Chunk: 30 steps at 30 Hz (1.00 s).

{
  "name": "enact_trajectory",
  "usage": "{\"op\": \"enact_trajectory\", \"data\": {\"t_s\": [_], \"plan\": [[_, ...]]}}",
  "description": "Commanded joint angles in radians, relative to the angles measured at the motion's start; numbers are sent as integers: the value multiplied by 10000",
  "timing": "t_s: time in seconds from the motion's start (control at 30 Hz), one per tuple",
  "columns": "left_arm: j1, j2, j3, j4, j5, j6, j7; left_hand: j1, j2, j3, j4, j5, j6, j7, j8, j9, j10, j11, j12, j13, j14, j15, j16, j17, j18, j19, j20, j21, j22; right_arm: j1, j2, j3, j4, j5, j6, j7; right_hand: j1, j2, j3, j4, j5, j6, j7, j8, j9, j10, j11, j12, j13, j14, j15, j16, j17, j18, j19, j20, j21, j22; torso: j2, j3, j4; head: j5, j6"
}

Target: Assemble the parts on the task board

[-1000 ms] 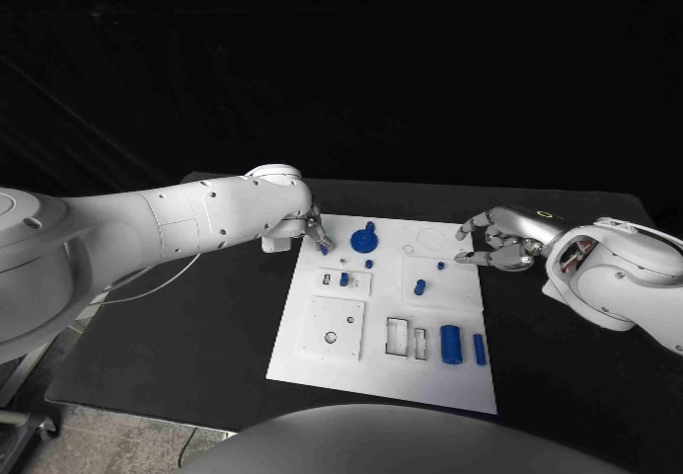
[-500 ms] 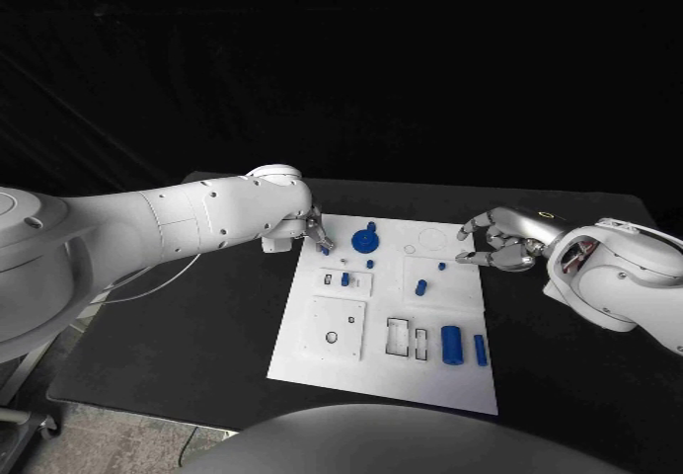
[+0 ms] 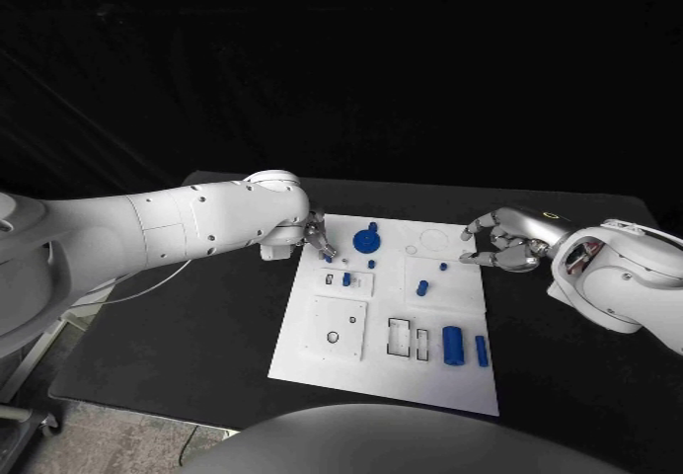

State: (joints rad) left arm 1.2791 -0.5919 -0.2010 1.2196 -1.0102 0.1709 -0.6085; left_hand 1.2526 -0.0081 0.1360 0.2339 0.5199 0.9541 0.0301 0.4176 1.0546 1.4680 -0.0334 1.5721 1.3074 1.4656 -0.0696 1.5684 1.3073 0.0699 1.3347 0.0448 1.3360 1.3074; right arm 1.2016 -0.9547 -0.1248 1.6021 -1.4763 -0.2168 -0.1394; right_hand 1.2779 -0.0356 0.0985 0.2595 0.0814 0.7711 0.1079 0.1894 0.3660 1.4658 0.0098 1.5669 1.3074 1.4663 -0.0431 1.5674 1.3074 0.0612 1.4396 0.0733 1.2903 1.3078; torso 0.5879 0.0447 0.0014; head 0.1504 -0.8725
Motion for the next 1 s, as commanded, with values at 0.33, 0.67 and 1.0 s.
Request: {"op": "enact_trajectory", "data": {"t_s": [0.33,0.67,1.0], "plan": [[43,-832,24,1356,-196,-738,-105,30,-16,49,8,94,3,-15,-70,2,1028,13,-13,2634,1052,-14,24,2635,73,-4,-14,-22,702,-14,-25,0,-24,4,32,-40,28,111,20,-56,51,82,-2,-55,-8,1050,98,39,2634,1045,44,34,2634,50,-66,-20,-35,1757,1,-8,-6,10,-2],[28,-1141,-62,1991,-296,-576,-201,51,-16,91,-3,142,-6,-20,-88,-3,1028,12,-13,2634,1052,-13,24,2635,72,-3,-15,-25,708,-44,-64,-1,-19,18,22,-50,45,121,22,-73,54,85,0,-57,-17,1050,99,39,2634,1045,45,34,2634,53,-73,-19,-48,1753,8,-8,-25,57,-2],[-72,-1184,-86,2119,-579,-633,-199,58,-19,103,-8,155,-8,-19,-94,-5,1028,11,-13,2634,1052,-13,24,2635,72,-2,-16,-25,710,-65,-81,-1,-2,20,-1,-38,45,121,23,-73,54,85,0,-57,-17,1050,99,39,2634,1045,45,34,2634,53,-73,-19,-48,1753,3,6,-15,43,-2]]}}
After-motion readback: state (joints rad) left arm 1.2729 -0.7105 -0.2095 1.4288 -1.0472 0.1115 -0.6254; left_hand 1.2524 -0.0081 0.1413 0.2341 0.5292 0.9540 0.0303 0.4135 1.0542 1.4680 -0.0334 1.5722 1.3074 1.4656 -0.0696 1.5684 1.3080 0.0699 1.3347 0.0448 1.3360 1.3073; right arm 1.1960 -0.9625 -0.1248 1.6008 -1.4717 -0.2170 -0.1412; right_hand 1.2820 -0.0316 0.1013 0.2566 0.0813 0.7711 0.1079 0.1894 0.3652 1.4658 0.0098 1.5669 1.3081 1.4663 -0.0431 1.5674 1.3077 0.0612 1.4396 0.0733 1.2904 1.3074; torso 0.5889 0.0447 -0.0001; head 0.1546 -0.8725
